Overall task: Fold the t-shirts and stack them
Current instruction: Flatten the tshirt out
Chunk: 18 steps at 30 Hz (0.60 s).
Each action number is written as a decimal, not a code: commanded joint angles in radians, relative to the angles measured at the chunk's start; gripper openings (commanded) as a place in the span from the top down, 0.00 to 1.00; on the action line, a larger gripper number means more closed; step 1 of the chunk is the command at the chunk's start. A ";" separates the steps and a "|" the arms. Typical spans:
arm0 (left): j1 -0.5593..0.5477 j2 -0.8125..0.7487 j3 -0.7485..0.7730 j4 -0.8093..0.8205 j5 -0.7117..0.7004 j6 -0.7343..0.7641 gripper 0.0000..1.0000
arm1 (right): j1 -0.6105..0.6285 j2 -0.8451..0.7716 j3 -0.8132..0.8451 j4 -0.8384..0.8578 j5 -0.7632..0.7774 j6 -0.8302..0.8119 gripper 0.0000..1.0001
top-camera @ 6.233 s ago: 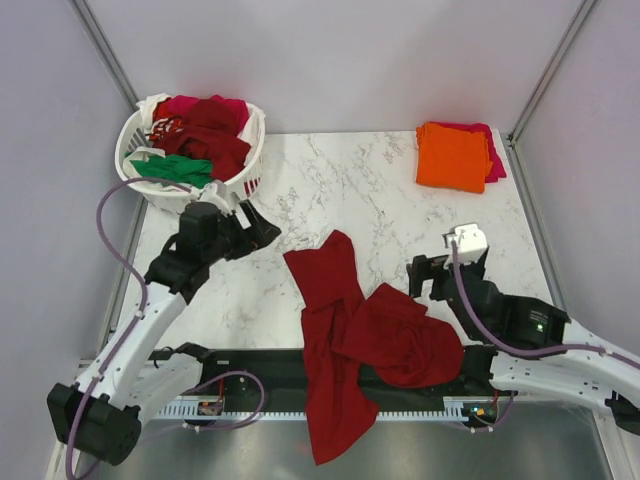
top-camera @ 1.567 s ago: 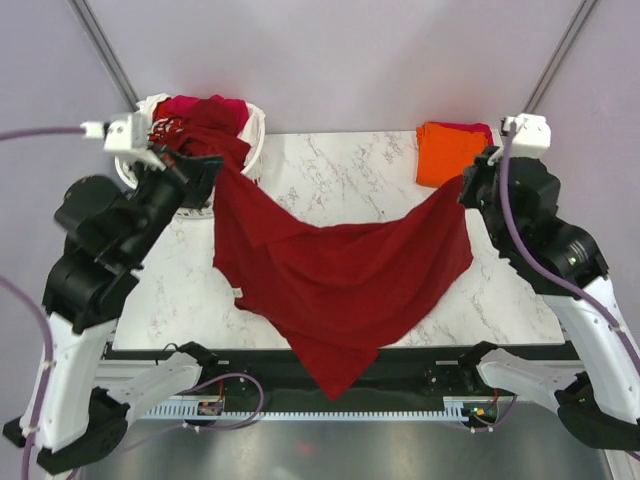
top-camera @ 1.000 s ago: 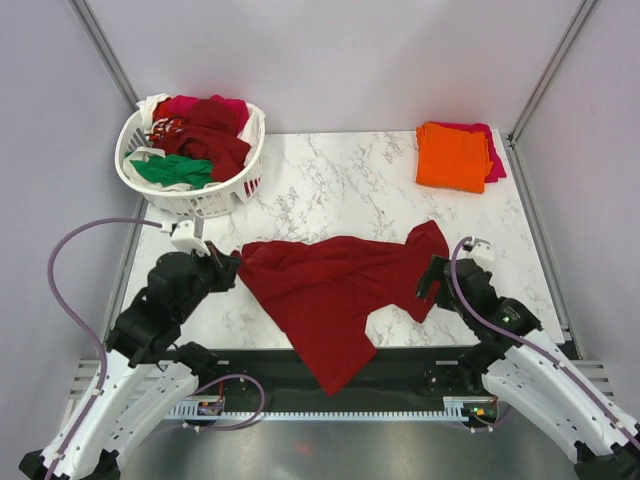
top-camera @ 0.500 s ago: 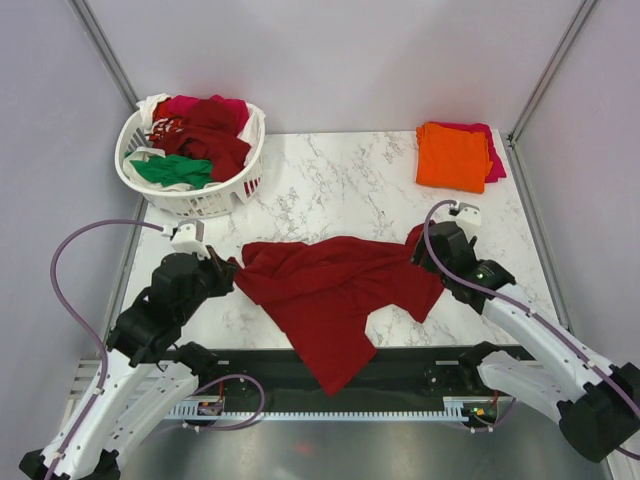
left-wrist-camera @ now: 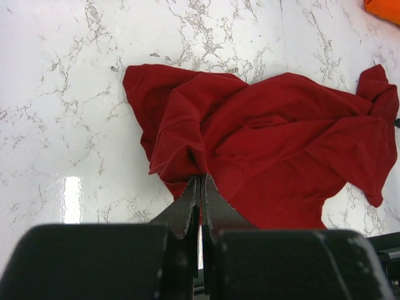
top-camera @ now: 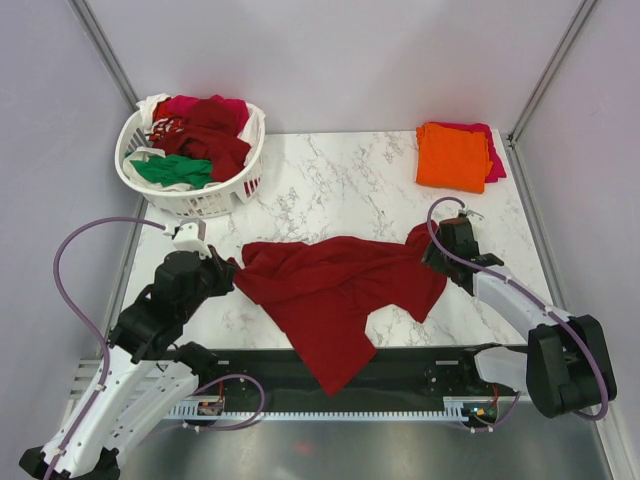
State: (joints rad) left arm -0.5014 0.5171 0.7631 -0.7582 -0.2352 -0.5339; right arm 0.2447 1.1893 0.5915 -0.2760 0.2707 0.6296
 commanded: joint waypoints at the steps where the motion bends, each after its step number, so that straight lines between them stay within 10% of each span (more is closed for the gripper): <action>1: 0.000 -0.002 0.025 0.011 -0.029 0.026 0.98 | -0.018 0.029 -0.015 0.113 -0.091 -0.019 0.39; 18: 0.000 0.000 0.024 0.013 -0.030 0.023 0.98 | -0.076 0.148 -0.050 0.225 -0.151 -0.042 0.47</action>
State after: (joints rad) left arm -0.5014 0.5167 0.7635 -0.7586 -0.2352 -0.5339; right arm 0.1772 1.3243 0.5495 -0.1059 0.1387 0.5999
